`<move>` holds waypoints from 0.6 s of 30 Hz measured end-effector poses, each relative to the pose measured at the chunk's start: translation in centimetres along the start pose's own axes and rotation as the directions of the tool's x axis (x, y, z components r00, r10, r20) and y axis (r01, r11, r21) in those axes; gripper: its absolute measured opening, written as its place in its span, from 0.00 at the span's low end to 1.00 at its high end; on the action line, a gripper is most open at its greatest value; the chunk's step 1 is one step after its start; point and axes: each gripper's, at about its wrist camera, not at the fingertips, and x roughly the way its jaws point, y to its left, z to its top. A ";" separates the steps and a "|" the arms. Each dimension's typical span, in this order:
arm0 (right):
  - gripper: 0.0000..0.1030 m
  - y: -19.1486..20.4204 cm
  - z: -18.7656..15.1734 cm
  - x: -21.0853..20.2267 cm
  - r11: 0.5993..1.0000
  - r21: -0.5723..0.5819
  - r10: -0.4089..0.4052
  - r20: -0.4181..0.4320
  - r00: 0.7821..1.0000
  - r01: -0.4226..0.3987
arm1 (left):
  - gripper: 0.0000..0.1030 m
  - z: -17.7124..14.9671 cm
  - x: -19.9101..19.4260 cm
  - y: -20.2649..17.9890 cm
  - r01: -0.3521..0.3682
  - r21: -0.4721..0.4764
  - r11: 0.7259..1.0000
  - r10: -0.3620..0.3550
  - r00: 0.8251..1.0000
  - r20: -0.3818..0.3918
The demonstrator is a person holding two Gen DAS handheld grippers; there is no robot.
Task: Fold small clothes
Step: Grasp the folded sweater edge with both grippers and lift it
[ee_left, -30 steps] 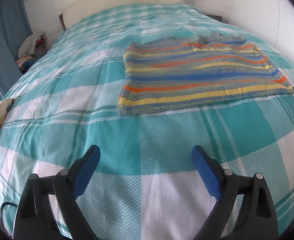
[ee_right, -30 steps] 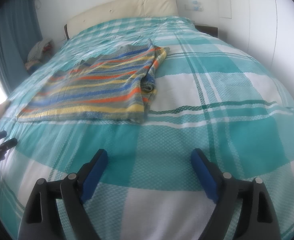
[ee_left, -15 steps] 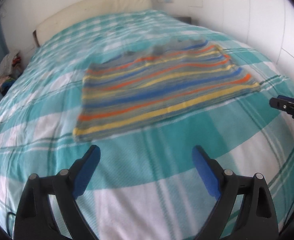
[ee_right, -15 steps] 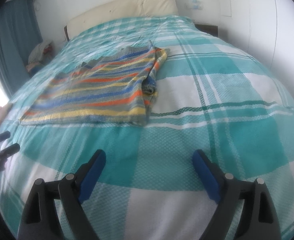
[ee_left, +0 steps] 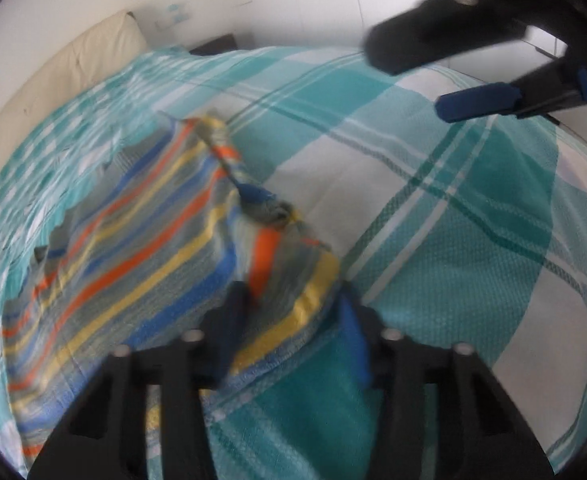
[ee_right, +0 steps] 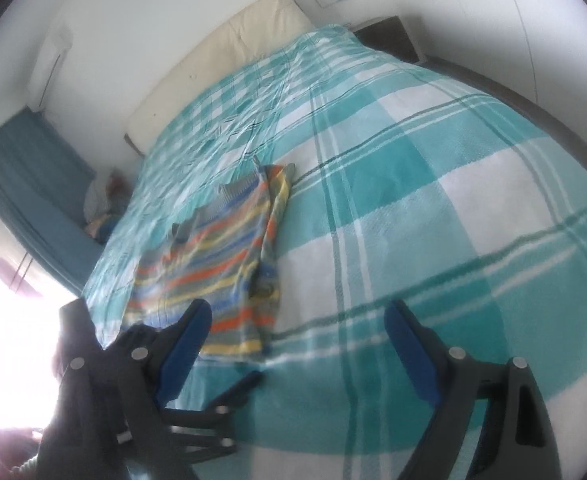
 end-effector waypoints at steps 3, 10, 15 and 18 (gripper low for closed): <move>0.84 -0.1 3.9 4.7 0.997 0.020 0.079 -0.150 0.986 -0.077 | 0.08 -0.6 -1.0 1.1 0.001 -0.067 0.998 0.001 0.999 0.040; 0.61 2.2 10.6 17.0 0.999 -0.003 0.048 -0.265 0.963 -0.050 | 0.07 -1.4 -3.3 4.7 0.107 -0.252 0.962 -0.079 0.990 0.117; 0.09 7.2 12.0 18.6 0.996 -0.085 -0.011 -0.256 0.967 -0.011 | 0.06 -3.4 -6.6 9.2 0.127 -0.376 0.918 -0.068 0.983 0.168; 0.09 13.0 11.8 17.6 0.979 -0.185 0.038 -0.229 0.973 -0.081 | 0.06 -5.7 -9.4 13.1 0.114 -0.459 0.881 -0.035 0.983 0.178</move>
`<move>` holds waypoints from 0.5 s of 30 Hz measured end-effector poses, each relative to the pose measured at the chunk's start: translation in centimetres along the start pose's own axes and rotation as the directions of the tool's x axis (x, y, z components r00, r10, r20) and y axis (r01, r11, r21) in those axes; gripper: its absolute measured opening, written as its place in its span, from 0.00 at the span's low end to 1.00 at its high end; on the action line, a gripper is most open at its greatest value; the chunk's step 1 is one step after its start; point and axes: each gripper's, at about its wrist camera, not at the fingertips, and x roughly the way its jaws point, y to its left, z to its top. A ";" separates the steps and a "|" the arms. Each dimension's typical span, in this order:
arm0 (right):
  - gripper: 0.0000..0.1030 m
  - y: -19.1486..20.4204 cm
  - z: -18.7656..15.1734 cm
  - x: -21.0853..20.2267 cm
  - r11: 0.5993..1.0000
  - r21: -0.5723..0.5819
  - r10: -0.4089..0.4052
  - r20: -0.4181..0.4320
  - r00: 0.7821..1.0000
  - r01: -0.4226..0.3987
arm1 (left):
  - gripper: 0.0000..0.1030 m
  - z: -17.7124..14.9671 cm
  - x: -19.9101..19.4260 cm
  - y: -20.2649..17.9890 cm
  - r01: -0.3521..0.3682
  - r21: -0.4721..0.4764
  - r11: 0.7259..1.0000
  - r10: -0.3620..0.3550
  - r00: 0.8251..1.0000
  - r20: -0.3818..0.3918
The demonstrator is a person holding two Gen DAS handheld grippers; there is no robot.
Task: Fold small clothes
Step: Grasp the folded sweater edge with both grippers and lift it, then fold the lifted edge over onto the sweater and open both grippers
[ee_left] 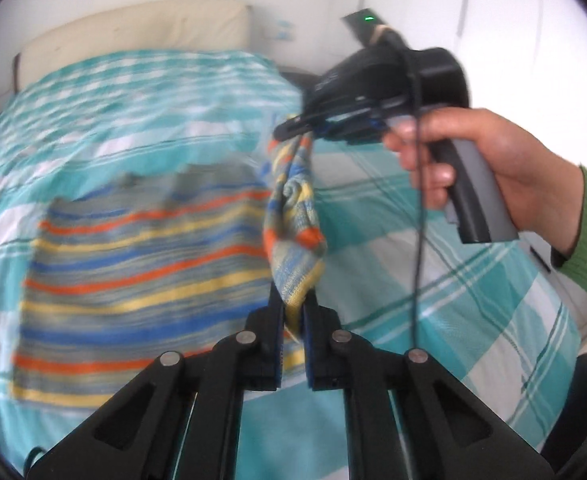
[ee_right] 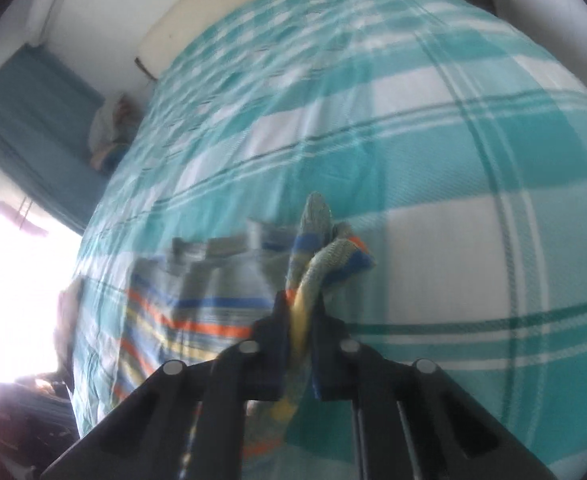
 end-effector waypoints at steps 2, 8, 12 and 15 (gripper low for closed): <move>0.09 3.8 0.6 0.5 0.998 -0.055 0.040 0.003 0.999 -0.040 | 0.06 -0.2 -1.8 3.0 -0.030 -0.057 0.998 0.031 1.000 0.001; 0.09 15.0 0.5 7.9 0.975 -0.201 0.078 -0.078 0.994 -0.092 | 0.06 -2.2 -3.5 11.0 -0.152 -0.208 0.966 0.140 0.988 -0.071; 0.09 18.9 -0.6 13.6 0.970 -0.227 0.060 -0.117 0.991 -0.085 | 0.06 -3.8 -3.4 15.1 -0.214 -0.315 0.925 0.189 0.976 -0.109; 0.17 20.0 -1.5 16.8 0.968 -0.214 0.103 -0.138 0.985 -0.131 | 0.17 -5.0 -3.2 17.1 -0.244 -0.348 0.905 0.198 0.967 -0.161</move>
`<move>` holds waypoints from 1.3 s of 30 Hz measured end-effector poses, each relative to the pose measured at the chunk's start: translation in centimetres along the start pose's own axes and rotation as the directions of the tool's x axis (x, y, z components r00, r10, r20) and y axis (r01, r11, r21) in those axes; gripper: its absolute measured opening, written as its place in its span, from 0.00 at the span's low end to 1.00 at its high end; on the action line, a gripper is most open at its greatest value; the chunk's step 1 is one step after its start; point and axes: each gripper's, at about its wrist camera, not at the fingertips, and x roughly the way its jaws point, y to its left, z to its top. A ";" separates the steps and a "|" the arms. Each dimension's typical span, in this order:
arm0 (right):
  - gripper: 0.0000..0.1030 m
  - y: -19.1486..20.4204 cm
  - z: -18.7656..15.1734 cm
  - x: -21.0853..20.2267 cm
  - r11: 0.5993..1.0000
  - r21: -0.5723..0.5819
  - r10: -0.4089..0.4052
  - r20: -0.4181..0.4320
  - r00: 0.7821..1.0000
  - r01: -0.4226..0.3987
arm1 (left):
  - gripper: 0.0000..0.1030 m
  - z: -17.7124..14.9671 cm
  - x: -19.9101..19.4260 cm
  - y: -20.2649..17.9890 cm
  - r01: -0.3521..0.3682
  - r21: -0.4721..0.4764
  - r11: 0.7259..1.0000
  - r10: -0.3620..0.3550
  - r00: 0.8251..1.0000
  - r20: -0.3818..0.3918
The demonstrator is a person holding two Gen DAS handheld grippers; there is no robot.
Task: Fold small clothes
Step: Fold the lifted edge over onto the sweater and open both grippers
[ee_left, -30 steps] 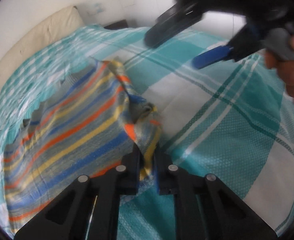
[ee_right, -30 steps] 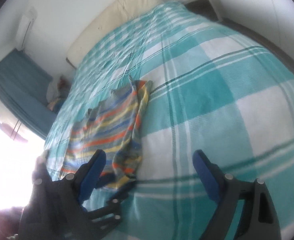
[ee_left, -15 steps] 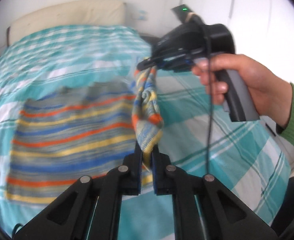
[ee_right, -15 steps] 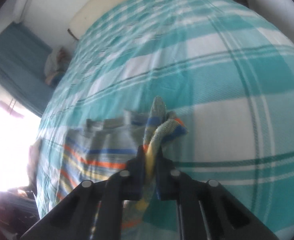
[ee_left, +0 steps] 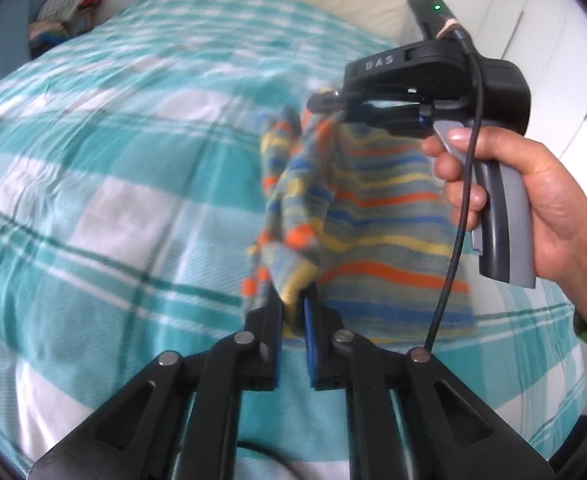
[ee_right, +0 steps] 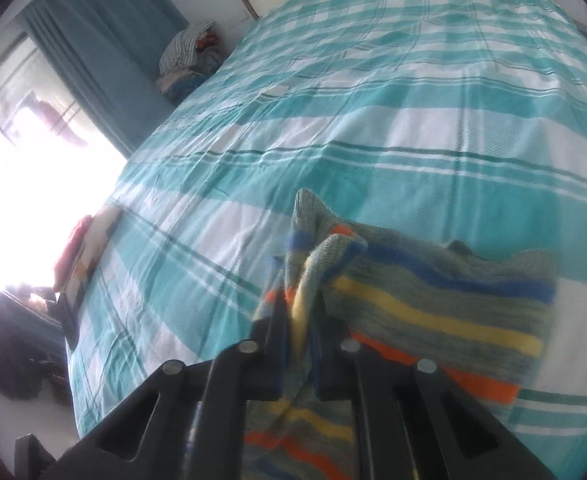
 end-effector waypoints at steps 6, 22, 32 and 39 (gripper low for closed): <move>0.47 -0.7 -2.4 -3.4 0.999 0.034 0.034 0.062 0.998 -0.036 | 0.61 -0.4 -2.7 2.0 0.049 -0.008 0.999 -0.049 0.997 0.057; 0.29 0.3 -12.9 -8.9 0.947 -0.308 -0.115 -0.059 0.992 0.091 | 0.49 5.1 -1.1 2.6 0.000 -0.001 1.000 0.000 0.999 -0.033; 0.29 -6.2 -4.2 -1.2 0.962 -0.135 -0.248 -0.069 0.966 0.237 | 0.61 11.1 10.5 3.4 -0.005 -0.087 0.996 -0.008 0.988 -0.152; 0.32 -2.8 -7.2 -8.1 0.972 -0.142 -0.174 0.088 0.981 0.185 | 0.64 7.6 2.7 4.8 0.098 -0.033 0.995 -0.100 0.992 -0.083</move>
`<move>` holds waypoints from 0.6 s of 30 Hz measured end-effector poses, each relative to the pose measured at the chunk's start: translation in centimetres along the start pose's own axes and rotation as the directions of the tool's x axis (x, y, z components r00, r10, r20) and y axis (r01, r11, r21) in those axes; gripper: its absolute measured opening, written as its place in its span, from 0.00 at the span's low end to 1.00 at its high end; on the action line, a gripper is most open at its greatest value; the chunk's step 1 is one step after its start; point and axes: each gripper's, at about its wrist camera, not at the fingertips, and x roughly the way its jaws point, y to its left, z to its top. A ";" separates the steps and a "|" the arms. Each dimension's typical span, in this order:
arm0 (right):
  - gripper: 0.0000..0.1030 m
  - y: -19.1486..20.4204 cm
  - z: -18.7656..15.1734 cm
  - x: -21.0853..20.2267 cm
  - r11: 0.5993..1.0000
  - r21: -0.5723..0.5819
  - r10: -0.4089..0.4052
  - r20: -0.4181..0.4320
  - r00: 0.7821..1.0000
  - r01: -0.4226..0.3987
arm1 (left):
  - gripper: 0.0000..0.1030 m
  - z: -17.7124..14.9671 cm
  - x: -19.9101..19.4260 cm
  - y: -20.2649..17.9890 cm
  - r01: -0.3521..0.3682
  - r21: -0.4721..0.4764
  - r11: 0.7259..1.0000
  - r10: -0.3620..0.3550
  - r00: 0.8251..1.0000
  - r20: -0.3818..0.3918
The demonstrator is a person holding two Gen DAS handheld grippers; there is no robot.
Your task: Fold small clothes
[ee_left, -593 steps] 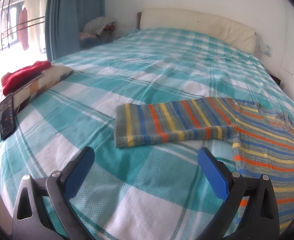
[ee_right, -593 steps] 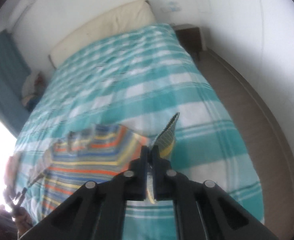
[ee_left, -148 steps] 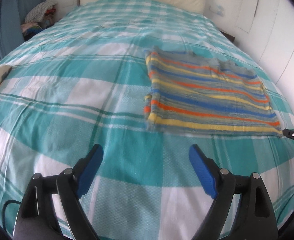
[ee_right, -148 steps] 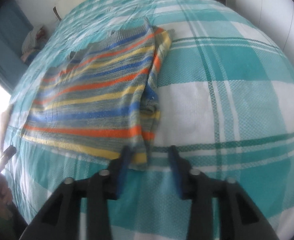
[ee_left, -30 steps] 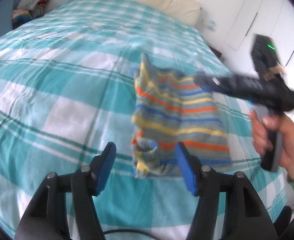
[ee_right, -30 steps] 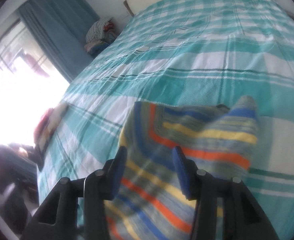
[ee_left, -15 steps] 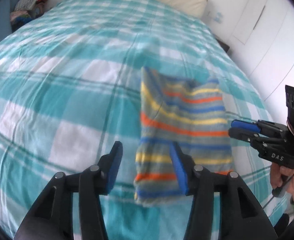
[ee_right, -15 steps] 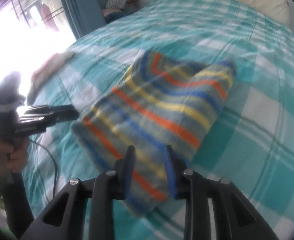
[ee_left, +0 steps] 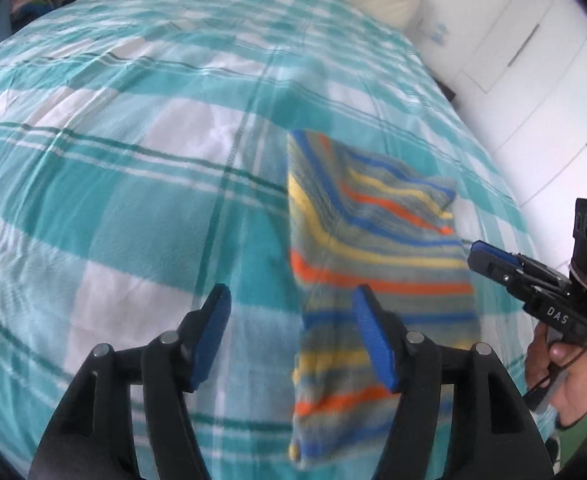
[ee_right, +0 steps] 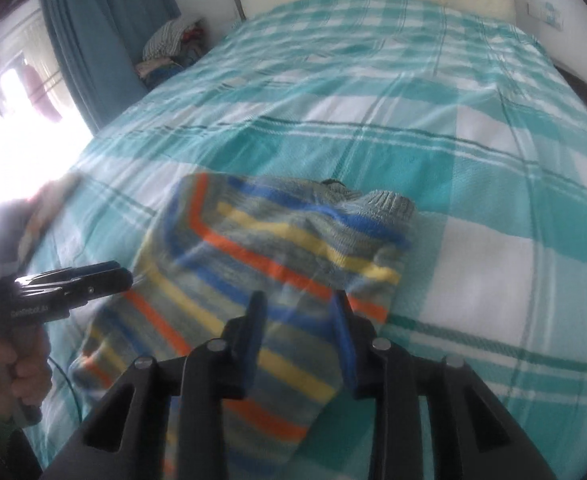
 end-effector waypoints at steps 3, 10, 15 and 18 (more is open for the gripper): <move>0.34 2.4 -3.6 -2.2 0.994 -0.063 0.089 -0.038 0.995 -0.091 | 0.64 -3.7 0.4 0.6 -0.089 0.057 0.994 0.094 0.992 -0.089; 0.43 3.0 -11.0 -3.4 0.994 -0.069 0.069 -0.168 0.983 -0.081 | 0.78 -4.4 -3.1 1.3 -0.115 0.147 0.982 0.128 0.988 -0.082; 0.77 -1.0 -7.3 -5.0 0.991 0.103 0.088 0.024 0.996 -0.090 | 0.91 0.6 -0.1 1.9 0.001 0.054 0.999 0.000 1.000 -0.020; 0.77 -4.1 -4.1 -1.4 0.949 0.270 0.157 0.049 0.986 -0.164 | 0.89 2.7 4.7 0.6 0.033 0.043 0.999 -0.029 0.996 -0.090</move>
